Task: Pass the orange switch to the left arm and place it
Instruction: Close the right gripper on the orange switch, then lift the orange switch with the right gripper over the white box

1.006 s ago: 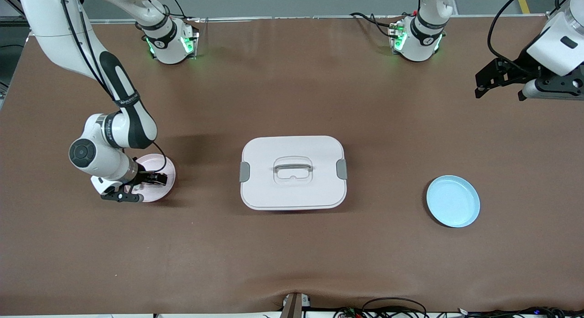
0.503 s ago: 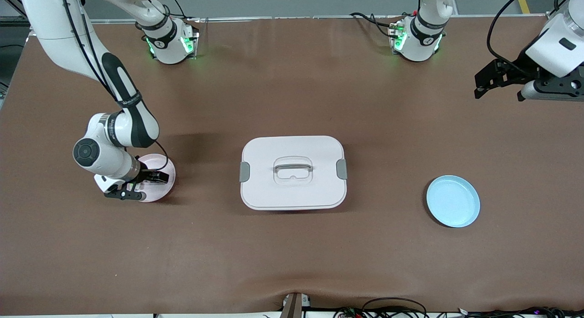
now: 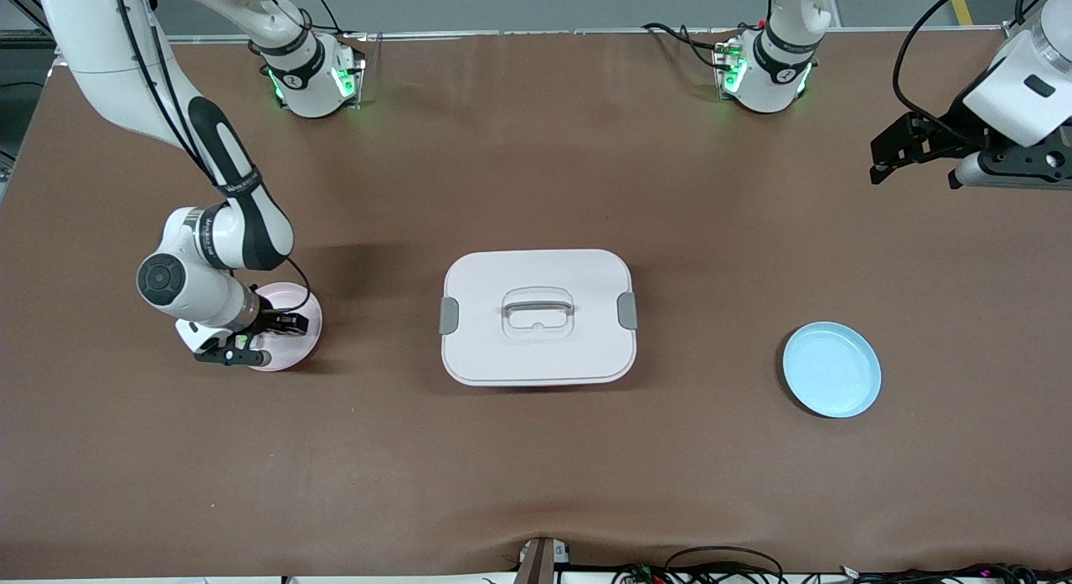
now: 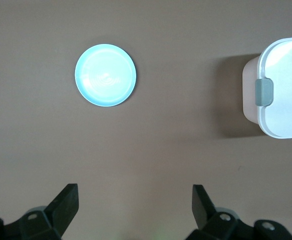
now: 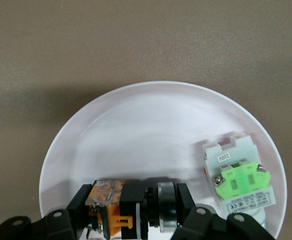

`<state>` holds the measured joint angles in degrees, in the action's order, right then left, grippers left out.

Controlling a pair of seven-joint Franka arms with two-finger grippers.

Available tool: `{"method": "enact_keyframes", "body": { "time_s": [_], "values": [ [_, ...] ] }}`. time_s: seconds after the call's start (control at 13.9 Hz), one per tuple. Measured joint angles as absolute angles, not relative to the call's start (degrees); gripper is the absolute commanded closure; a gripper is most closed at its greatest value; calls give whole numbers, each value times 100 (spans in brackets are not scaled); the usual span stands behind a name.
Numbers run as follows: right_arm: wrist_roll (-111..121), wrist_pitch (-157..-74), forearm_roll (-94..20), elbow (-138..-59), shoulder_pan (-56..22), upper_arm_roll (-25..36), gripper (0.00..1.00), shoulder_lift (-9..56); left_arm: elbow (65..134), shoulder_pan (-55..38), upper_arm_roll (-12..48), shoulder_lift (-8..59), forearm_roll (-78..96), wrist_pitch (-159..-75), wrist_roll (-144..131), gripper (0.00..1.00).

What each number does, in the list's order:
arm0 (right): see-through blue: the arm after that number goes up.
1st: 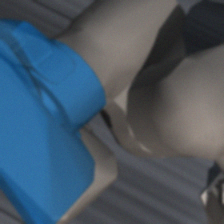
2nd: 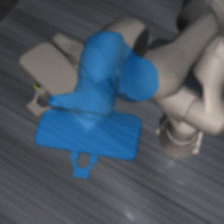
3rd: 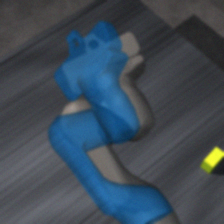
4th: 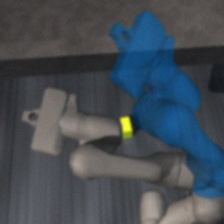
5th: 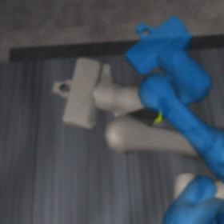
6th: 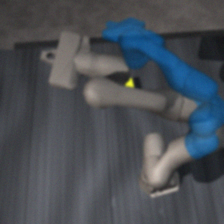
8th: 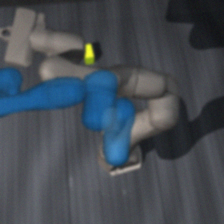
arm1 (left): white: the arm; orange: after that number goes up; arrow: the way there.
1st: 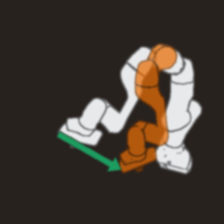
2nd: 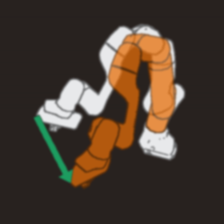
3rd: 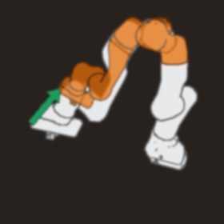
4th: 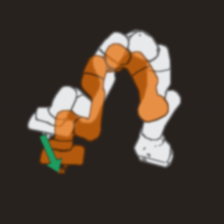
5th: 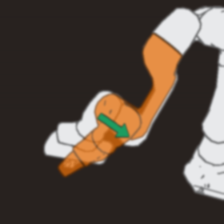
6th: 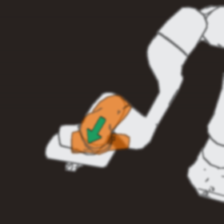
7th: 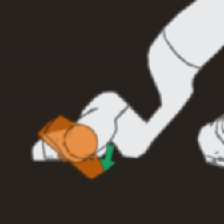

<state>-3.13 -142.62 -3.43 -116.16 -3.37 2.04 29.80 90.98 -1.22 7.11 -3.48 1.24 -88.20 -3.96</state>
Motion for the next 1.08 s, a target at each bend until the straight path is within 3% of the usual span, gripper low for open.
{"method": "enact_keyframes", "body": {
  "time_s": [0.22,0.65,1.08],
  "values": [
    [-312,-13887,-364,-11475,-337,206,100,2921,9118,-122,711,-347,124,-8824,-396,0],
    [-789,-10801,-1107,-9827,-334,260,100,2263,9133,-120,709,-346,124,-8828,-396,0],
    [-2685,-8935,-2455,-8622,-357,190,100,2010,9143,-120,709,-346,124,-8862,-396,0]
  ]
}}
